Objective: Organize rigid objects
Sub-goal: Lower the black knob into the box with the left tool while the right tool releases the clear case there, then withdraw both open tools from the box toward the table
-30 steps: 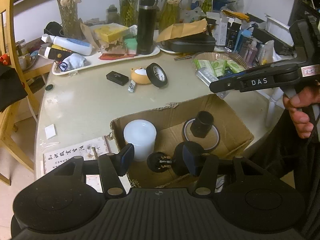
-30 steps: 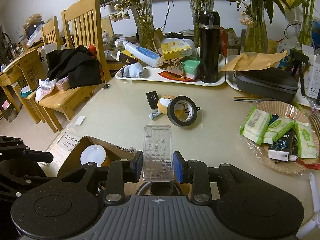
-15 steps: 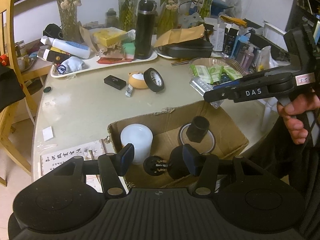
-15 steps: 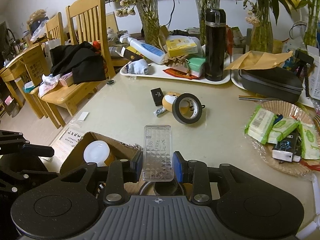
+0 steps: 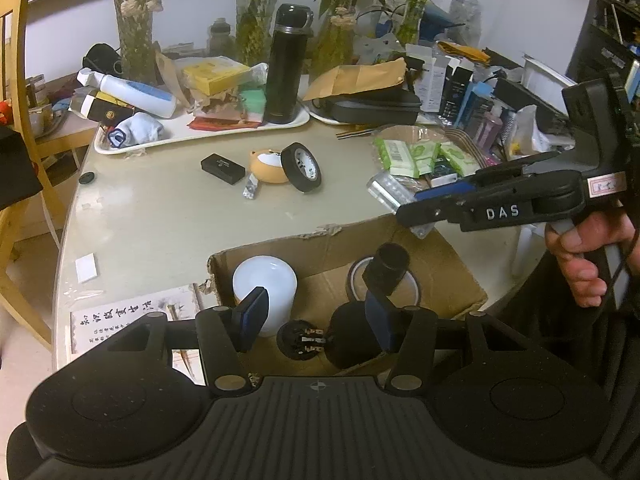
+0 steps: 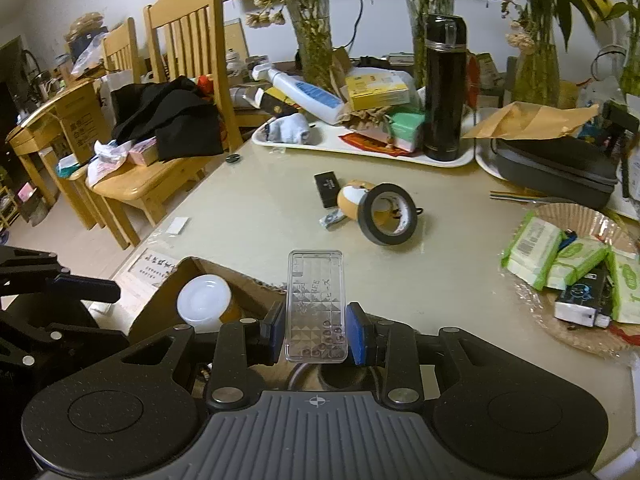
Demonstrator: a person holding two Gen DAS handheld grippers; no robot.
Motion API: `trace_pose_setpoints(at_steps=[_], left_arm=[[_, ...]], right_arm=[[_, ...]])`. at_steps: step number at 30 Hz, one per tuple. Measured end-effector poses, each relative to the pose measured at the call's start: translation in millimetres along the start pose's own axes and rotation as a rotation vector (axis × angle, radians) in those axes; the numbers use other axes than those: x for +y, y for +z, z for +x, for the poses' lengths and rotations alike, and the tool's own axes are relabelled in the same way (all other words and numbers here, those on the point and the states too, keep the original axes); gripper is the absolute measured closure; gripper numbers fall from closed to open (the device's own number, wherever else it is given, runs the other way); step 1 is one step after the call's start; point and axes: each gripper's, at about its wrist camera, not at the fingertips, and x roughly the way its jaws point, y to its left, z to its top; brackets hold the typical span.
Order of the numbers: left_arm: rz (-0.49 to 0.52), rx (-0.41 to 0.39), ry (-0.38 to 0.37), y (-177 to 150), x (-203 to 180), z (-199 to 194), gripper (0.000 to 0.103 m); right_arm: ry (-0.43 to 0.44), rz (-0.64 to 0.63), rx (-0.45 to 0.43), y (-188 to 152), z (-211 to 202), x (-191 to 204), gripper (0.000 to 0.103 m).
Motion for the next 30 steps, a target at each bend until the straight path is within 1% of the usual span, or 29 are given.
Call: trace_pose_setpoints(at_steps=[2,3,5,7,9,11,15,19,23,28,29,30], left_arm=[[0.000,0.000,0.001,0.2,-0.2,0.5,0.050],[0.000,0.001,0.000,0.1,-0.1,0.5,0.050],[-0.004,0.004,0.001,0.2,0.6,0.9,0.050],[-0.008,0.008,-0.001,0.0,1.5,1.1,0.050],[-0.010,0.011,-0.002,-0.3,2.4,1.5,0.050],[-0.014,0.011,-0.005,-0.8,3.2,1.5,0.050],[-0.024,0.013,-0.004,-0.3,4.9,2.4,0.050],[-0.028,0.019,0.010,1.5,5.0,4.3,0.050],[-0.029,0.021,0.047,2.8,4.5,5.7,0.050],[-0.022,0.022,0.102,3.9,5.2,7.9,0.049],[-0.014,0.021,0.117,4.5,4.3,8.2,0.048],[-0.003,0.019,0.138,4.8,2.8,8.5,0.040]], right_arm=[[0.039,-0.030,0.024,-0.7,3.2,5.1,0.065],[0.037,-0.048,0.031,-1.6,4.5,9.1,0.051],[0.005,-0.085,0.032,-2.5,5.9,15.5,0.034],[-0.008,-0.080,0.023,-1.7,4.9,15.1,0.029],[-0.036,-0.055,0.009,-1.2,3.5,10.6,0.011],[-0.064,-0.022,-0.003,0.1,2.4,3.9,0.008],[-0.089,0.055,0.002,0.9,3.8,-9.5,0.006],[-0.106,0.098,0.009,0.9,4.0,-16.7,0.004],[-0.132,0.119,0.022,-0.2,5.3,-20.5,0.000],[-0.159,0.120,0.044,-0.7,8.3,-21.5,0.000],[-0.166,0.120,0.049,-0.9,9.0,-21.5,0.000],[-0.172,0.119,0.052,-1.0,9.5,-21.4,0.000]])
